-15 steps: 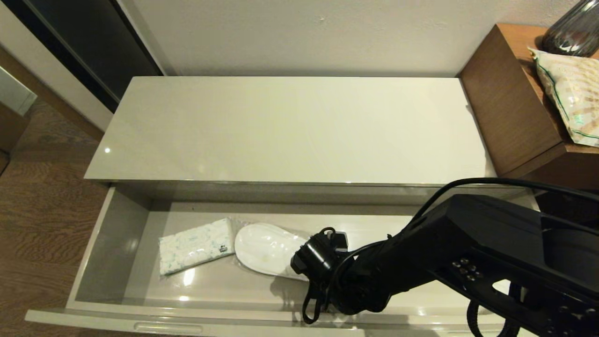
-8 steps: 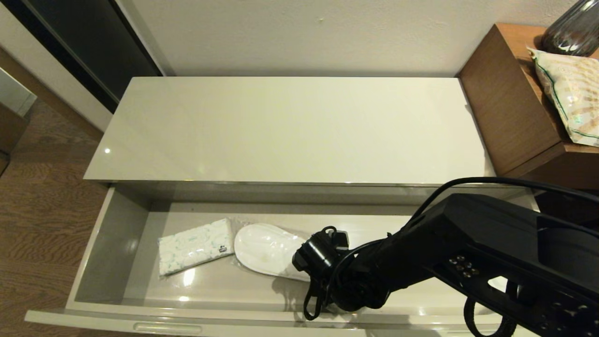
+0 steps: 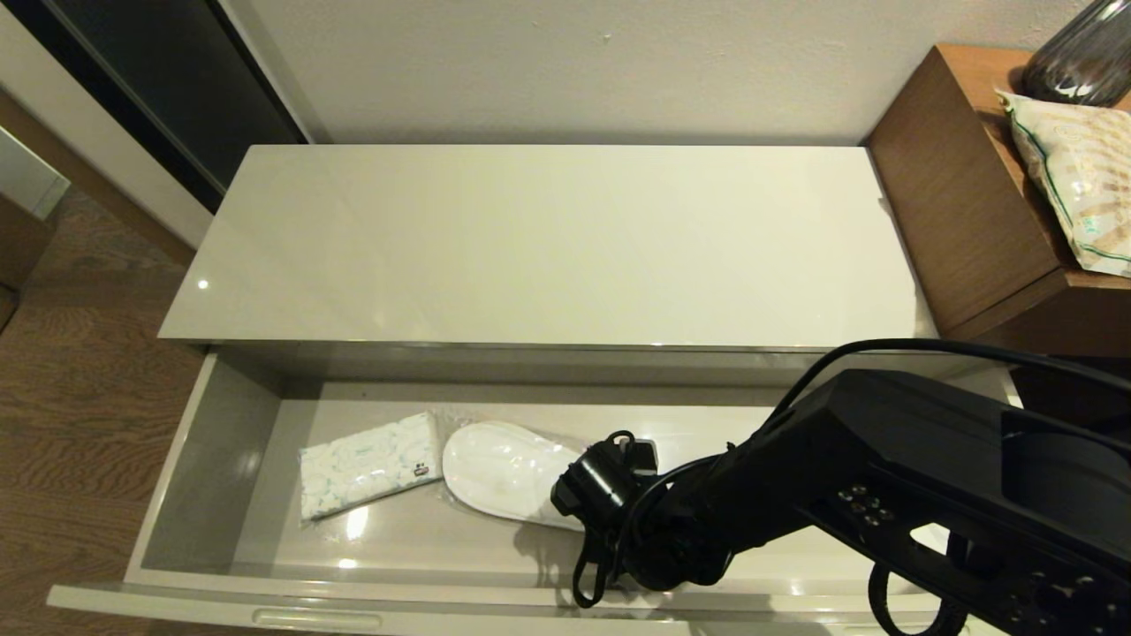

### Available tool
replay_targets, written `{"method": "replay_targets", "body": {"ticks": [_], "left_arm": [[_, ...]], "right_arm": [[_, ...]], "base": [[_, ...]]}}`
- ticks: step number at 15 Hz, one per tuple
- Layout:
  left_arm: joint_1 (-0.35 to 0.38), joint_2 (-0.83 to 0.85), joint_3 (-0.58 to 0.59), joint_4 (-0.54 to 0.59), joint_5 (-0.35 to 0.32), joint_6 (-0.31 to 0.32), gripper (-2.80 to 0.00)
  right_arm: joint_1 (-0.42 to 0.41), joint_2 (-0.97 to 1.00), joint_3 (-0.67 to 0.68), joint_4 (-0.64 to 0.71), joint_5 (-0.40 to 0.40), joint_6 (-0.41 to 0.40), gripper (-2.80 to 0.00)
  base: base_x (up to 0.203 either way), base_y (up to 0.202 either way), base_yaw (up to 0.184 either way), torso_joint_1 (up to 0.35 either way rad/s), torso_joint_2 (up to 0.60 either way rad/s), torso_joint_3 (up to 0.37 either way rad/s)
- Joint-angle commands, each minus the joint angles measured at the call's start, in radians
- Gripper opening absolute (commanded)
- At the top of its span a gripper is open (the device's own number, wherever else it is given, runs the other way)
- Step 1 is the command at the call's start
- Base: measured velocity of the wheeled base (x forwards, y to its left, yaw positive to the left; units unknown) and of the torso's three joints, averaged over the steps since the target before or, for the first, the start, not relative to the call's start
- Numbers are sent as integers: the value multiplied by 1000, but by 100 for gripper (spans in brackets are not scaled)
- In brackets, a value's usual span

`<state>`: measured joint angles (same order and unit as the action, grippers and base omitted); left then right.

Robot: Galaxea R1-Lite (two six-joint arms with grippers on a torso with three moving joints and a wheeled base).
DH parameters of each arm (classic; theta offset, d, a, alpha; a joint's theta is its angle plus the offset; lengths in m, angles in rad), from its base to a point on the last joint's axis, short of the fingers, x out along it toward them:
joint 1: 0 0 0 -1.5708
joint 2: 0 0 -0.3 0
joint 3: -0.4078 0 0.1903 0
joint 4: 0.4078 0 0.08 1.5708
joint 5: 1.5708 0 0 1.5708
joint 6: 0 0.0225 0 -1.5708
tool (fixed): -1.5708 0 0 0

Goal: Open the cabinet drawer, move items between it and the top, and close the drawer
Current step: Take out the adhesive tape from the drawer

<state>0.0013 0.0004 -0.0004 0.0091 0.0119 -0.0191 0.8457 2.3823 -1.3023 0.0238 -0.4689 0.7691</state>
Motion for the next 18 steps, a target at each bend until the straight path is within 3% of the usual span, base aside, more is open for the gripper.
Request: {"method": "replay_targets", "body": {"ticks": [1, 12, 13, 18], "left_arm": [[0, 1, -1, 0, 0, -1, -280], [0, 1, 0, 0, 0, -1, -280], [0, 1, 0, 1, 0, -1, -280], [0, 1, 0, 0, 0, -1, -280]], "right_arm": [[1, 4, 0, 1, -3, 5, -280], [1, 13, -1, 7, -4, 7, -280], [0, 11, 1, 9, -1, 7, 0], [-10, -3, -2, 30, 38, 7, 0]], "base": [[0, 0, 0, 0, 0, 0], [0, 0, 0, 0, 0, 0], [0, 0, 0, 0, 0, 0], [0, 0, 0, 0, 0, 0]]}}
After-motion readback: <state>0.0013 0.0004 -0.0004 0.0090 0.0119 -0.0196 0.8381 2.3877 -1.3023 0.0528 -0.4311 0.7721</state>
